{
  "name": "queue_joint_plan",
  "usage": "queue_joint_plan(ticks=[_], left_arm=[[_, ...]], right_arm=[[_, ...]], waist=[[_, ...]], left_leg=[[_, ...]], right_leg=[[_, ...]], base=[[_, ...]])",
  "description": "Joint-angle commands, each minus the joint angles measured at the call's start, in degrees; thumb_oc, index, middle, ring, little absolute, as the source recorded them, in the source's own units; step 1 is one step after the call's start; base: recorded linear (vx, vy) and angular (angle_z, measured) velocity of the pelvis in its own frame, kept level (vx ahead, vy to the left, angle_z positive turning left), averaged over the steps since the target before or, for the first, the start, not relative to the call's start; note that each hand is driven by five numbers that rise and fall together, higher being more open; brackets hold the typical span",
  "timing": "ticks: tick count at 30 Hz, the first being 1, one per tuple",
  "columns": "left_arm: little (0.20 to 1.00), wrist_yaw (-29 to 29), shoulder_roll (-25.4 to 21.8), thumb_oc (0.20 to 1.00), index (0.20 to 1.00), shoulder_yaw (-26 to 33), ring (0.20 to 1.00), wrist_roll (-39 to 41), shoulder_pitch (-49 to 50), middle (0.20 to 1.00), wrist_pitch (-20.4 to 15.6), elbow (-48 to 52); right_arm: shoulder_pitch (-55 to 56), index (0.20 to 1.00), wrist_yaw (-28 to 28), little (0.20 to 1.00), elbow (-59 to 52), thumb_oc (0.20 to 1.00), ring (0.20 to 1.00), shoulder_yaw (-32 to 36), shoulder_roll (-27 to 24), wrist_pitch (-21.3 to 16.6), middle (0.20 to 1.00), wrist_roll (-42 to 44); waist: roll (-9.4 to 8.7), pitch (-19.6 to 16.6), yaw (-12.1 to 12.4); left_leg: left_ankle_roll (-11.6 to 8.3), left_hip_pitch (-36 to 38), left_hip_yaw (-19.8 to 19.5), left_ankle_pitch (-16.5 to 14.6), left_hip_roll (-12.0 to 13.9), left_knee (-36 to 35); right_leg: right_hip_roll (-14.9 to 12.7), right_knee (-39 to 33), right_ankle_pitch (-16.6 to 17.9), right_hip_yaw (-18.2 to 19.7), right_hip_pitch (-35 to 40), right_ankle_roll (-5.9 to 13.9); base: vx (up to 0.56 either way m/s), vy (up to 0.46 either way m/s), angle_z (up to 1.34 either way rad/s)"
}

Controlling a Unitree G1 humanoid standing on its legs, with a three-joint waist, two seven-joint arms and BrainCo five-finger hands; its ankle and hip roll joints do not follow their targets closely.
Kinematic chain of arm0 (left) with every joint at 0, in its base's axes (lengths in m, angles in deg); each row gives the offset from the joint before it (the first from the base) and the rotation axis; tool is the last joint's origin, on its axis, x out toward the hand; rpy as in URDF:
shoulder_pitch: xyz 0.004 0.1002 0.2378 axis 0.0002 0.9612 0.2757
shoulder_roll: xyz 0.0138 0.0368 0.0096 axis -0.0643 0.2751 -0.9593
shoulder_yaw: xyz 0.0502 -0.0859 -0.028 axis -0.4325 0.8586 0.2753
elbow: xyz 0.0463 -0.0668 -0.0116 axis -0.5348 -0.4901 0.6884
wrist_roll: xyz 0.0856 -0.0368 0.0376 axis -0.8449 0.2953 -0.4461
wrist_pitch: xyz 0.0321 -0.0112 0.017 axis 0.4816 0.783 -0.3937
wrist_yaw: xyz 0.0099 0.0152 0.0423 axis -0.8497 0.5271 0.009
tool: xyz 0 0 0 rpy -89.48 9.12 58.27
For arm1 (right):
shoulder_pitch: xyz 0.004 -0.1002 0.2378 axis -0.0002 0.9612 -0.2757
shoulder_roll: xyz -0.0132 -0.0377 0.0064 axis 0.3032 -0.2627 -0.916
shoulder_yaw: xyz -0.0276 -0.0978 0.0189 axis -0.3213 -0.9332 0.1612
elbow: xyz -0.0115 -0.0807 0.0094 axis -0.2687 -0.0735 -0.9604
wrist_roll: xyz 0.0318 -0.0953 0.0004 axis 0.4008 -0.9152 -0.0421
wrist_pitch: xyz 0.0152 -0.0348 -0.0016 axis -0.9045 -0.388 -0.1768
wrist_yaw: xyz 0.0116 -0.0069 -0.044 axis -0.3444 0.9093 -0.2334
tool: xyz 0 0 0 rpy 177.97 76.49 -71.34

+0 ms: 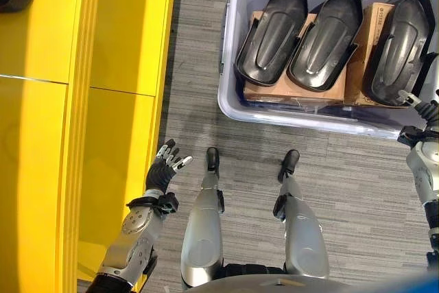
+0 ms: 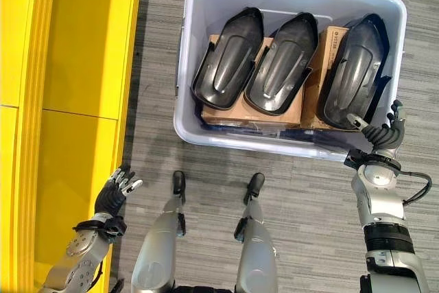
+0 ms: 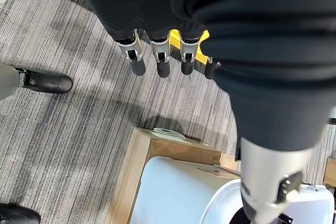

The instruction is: Move parts from the plastic box to the shelf.

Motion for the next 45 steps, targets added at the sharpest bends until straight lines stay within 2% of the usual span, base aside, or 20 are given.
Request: queue_joint_plan(ticks=[1,14,27,38,45], left_arm=[[1.000,0.7,-1.3,1.000,1.000,-1.3,1.000,1.4,0.0,1.000,-2.4,1.2],[1.000,1.0,-1.9,1.000,1.000,-2.6,1.000,2.0,-0.8,1.000,-2.7,1.7],[1.000,1.3,-2.6,1.000,1.000,-4.6,1.000,2.0,-1.8,1.000,-3.1,2.8],[1.000,2.0,-3.5,1.000,1.000,-5.6,1.000,2.6,-1.6,1.000,-4.3,3.6],[1.000,2.7,-3.7,1.000,1.000,-5.9,1.000,2.7,-1.6,1.000,-4.7,4.1]], right_arm=[[-4.4,1.000,-2.7,1.000,2.9,1.000,1.000,2.7,-5.2,-4.0,1.000,2.9],[-10.4,1.000,-3.6,1.000,5.5,1.000,1.000,0.9,-7.0,-5.4,1.000,6.2],[-15.1,1.000,-5.7,1.000,11.3,1.000,1.000,-0.4,-9.3,-5.0,1.000,6.1],[-20.4,1.000,-5.6,1.000,15.7,1.000,1.000,-4.0,-11.7,-5.1,1.000,6.1],[-22.8,1.000,-5.8,1.000,16.5,1.000,1.000,-6.1,-11.4,-5.1,1.000,5.7]], waist=[[0.48,-1.3,-0.9],[1.07,-1.1,-1.2],[1.38,-1.1,-1.7],[2.06,-1.1,-1.6],[2.18,-1.1,-1.5]], left_leg=[[-2.55,0.5,-3.3,2.6,4.0,-0.6],[-2.41,-1.1,-3.4,2.8,3.8,-1.1],[-2.36,-3.0,-3.4,2.8,3.5,-1.2],[-2.24,-5.2,-3.3,3.2,3.2,-1.6],[-2.18,-6.7,-3.4,3.3,3.2,-1.7]], right_leg=[[-10.2,9.0,-5.1,4.1,-0.5,7.64],[-9.6,9.6,-5.4,5.9,-3.6,7.33],[-9.3,10.4,-5.6,7.0,-6.2,7.27],[-9.0,12.0,-6.1,7.8,-9.6,7.02],[-8.7,12.9,-6.4,8.2,-11.7,6.92]], base=[[0.00,0.000,0.00],[0.00,-0.002,-0.01],[0.00,0.000,0.00],[0.00,0.000,0.00],[0.00,0.000,0.00]])
